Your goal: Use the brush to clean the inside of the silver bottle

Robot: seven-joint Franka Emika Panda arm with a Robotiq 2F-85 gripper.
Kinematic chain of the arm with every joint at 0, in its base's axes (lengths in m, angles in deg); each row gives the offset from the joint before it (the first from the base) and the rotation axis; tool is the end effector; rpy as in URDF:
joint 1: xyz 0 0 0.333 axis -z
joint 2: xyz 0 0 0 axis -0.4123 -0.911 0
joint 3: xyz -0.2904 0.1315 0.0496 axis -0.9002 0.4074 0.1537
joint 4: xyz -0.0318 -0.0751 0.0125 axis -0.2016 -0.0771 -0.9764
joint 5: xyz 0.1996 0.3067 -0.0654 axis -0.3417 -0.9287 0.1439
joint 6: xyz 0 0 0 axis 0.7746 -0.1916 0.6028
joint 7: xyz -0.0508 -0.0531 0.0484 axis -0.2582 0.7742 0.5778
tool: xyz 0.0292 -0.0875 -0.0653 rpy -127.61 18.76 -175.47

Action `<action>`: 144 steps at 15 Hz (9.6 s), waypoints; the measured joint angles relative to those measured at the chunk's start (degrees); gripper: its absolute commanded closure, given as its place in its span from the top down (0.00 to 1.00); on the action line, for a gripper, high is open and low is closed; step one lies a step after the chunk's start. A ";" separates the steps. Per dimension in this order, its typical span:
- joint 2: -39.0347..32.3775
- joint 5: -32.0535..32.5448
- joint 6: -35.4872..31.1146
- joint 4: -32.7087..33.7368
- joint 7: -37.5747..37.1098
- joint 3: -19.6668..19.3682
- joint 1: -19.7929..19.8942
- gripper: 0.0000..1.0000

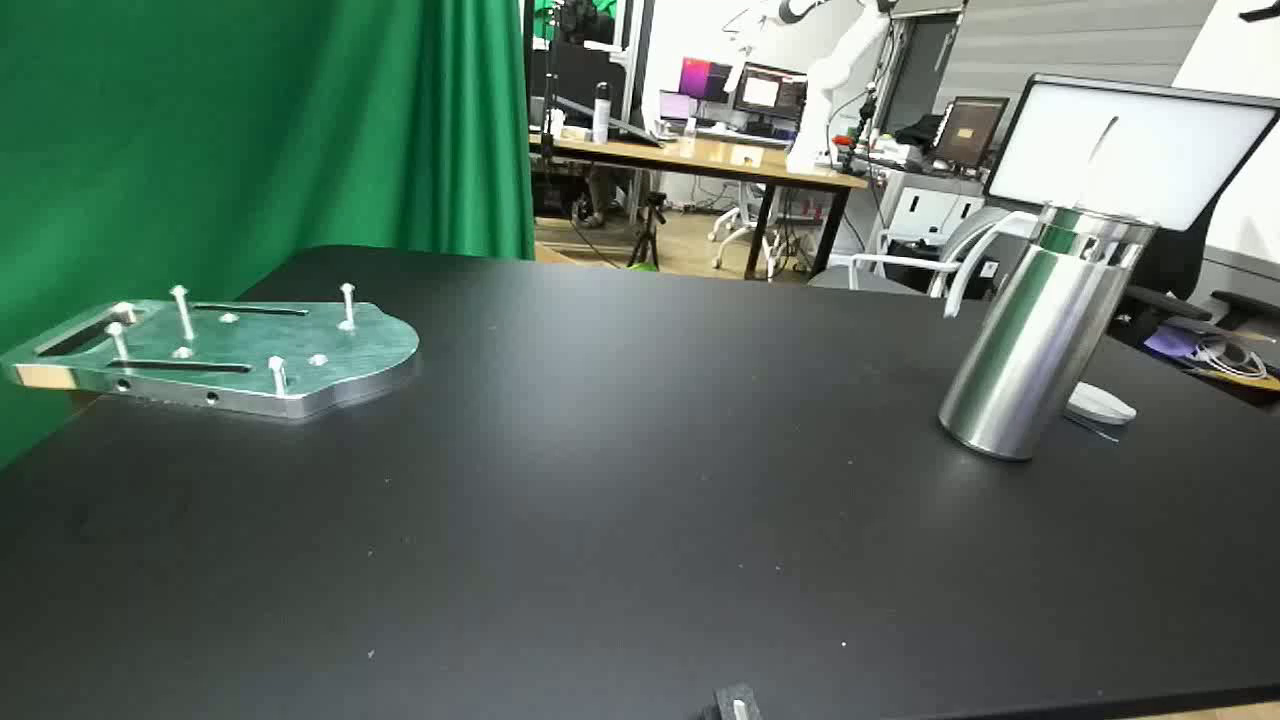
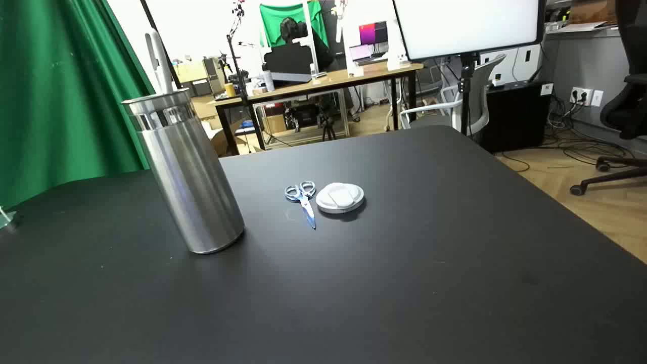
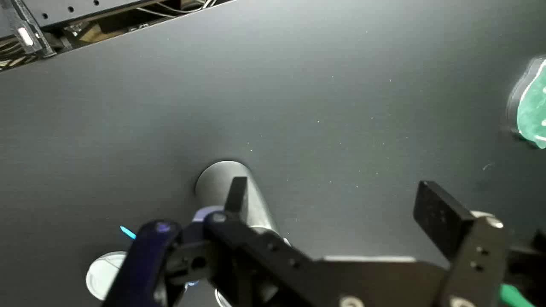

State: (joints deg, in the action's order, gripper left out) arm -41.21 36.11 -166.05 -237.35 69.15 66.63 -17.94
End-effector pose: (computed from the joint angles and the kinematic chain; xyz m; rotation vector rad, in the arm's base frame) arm 0.2948 -0.1066 0.4665 -2.8337 0.4081 -0.0229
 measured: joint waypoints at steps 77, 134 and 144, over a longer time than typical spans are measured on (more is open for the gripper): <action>-32.99 2.44 -10.89 22.14 -72.37 9.56 3.21 1.00; -24.88 4.97 -6.00 22.16 -74.93 9.27 3.77 0.04; -27.34 4.61 -6.89 21.24 -71.53 8.59 4.13 0.04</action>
State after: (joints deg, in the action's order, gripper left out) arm -68.55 40.72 -172.94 -216.11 -2.38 75.22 -13.81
